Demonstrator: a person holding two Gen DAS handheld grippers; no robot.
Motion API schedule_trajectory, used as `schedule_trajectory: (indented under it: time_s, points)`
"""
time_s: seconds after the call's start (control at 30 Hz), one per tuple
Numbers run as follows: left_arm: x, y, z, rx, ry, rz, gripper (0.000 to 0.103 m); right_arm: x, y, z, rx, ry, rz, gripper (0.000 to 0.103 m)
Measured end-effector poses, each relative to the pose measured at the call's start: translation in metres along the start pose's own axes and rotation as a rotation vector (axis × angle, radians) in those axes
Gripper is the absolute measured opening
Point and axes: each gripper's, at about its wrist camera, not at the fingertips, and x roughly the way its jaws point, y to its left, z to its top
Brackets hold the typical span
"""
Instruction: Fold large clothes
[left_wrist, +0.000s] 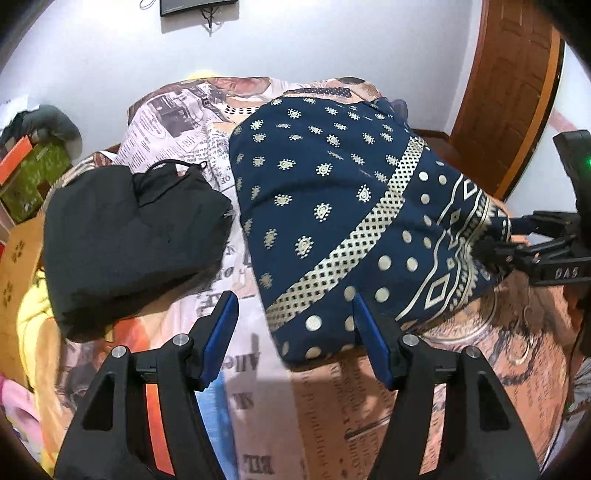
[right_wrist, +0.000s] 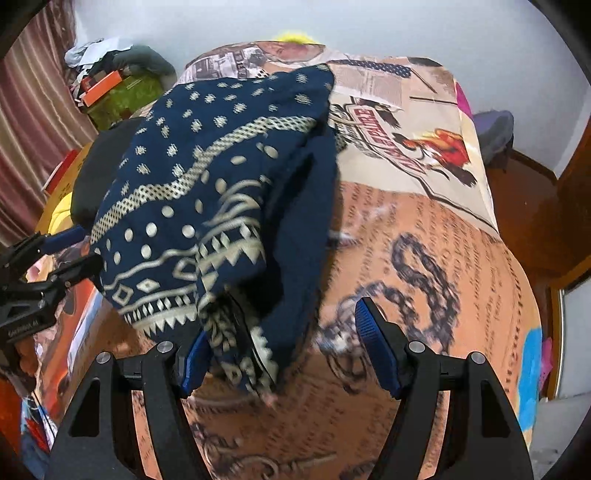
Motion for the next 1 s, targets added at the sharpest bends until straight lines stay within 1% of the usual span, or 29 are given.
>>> schedule_trajectory:
  time_s: [0.13, 0.27, 0.37, 0.43, 0.5, 0.6, 0.67, 0.7, 0.77, 0.83, 0.9, 1.0]
  points:
    - [-0.01, 0.006, 0.007, 0.002, -0.026, 0.031, 0.063, -0.01, 0.0, 0.008, 0.005, -0.018, 0.029, 0.069]
    - [-0.014, 0.02, 0.025, -0.054, -0.061, 0.02, 0.063, -0.012, 0.005, 0.025, -0.003, -0.06, 0.07, 0.069]
    - [-0.008, 0.029, 0.037, -0.098, -0.069, 0.009, 0.064, -0.002, 0.007, 0.038, 0.003, -0.061, 0.099, 0.069]
    - [0.001, 0.035, 0.045, -0.135, -0.055, -0.027, 0.064, 0.008, 0.005, 0.045, 0.011, -0.055, 0.113, 0.069]
    - [0.016, 0.042, 0.051, -0.18, -0.026, -0.098, 0.064, 0.02, -0.001, 0.051, 0.033, -0.039, 0.14, 0.069]
    - [0.038, 0.05, 0.055, -0.257, 0.012, -0.203, 0.064, 0.038, -0.017, 0.055, 0.107, 0.009, 0.199, 0.069]
    - [0.051, 0.059, 0.058, -0.316, 0.03, -0.283, 0.07, 0.053, -0.032, 0.056, 0.186, 0.057, 0.297, 0.069]
    - [0.055, 0.06, 0.059, -0.338, 0.035, -0.307, 0.072, 0.058, -0.038, 0.056, 0.217, 0.079, 0.34, 0.069]
    - [0.066, 0.064, 0.061, -0.368, 0.049, -0.353, 0.079, 0.068, -0.046, 0.055, 0.264, 0.108, 0.416, 0.07]
    - [0.074, 0.064, 0.062, -0.377, 0.059, -0.37, 0.086, 0.073, -0.05, 0.055, 0.281, 0.116, 0.452, 0.07]
    - [0.084, 0.063, 0.064, -0.384, 0.074, -0.4, 0.092, 0.074, -0.046, 0.058, 0.262, 0.111, 0.478, 0.07]
    - [0.098, 0.066, 0.065, -0.419, 0.097, -0.447, 0.097, 0.081, -0.039, 0.064, 0.261, 0.118, 0.536, 0.07]
